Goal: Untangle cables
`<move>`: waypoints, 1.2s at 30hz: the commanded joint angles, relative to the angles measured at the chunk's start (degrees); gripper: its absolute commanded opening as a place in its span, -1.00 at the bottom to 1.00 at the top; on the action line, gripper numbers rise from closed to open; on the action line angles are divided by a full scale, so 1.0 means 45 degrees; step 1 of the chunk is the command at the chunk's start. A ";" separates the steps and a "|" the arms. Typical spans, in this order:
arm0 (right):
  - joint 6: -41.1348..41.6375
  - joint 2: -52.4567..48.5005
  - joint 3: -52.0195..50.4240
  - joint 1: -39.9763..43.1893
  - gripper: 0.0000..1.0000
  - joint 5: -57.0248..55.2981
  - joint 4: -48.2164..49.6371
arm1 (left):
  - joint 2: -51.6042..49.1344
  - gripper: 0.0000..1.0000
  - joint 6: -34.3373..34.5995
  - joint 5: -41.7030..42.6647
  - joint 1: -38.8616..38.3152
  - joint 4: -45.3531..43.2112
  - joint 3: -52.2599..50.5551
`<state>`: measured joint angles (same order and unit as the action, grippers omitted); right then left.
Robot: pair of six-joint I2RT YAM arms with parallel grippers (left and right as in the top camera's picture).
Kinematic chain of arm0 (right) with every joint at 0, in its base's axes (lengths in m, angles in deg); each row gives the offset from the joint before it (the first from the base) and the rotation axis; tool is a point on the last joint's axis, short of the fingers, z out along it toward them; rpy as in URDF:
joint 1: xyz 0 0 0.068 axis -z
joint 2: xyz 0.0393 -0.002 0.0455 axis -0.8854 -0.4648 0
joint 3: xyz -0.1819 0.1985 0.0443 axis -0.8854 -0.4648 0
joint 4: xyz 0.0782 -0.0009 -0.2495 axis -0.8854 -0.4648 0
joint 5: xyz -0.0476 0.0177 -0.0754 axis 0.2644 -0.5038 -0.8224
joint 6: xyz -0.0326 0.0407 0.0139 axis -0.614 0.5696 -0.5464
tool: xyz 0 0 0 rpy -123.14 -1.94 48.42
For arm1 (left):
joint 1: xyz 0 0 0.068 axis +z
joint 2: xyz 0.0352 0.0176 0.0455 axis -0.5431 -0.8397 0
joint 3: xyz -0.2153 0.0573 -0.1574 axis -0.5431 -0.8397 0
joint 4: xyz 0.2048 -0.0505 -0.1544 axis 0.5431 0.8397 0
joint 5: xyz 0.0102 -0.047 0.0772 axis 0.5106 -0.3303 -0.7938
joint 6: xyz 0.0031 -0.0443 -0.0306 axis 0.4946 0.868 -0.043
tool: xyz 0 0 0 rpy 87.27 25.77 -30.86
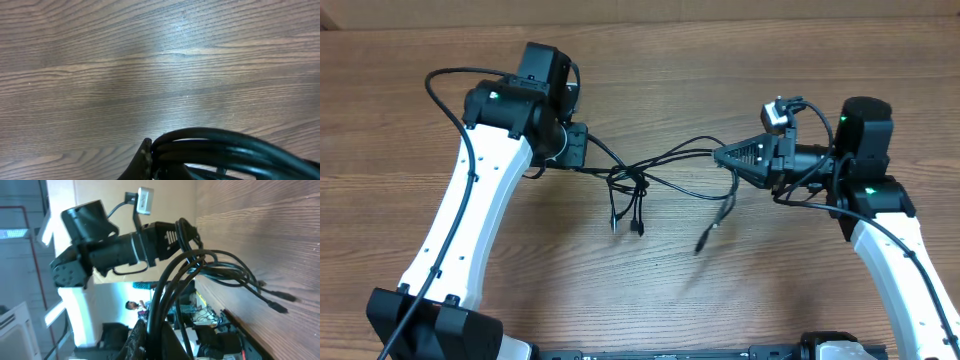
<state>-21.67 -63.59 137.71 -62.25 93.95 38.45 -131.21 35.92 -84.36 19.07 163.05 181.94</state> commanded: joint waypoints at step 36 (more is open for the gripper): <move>-0.4303 0.0112 0.0087 0.1229 1.00 -0.3959 -0.6271 | 0.0049 -0.92 -0.7592 0.9568 -0.0321 -0.0199 0.0185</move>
<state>-40.29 -63.72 137.69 -56.72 78.13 10.32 -131.23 4.27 -45.79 19.07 162.53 182.07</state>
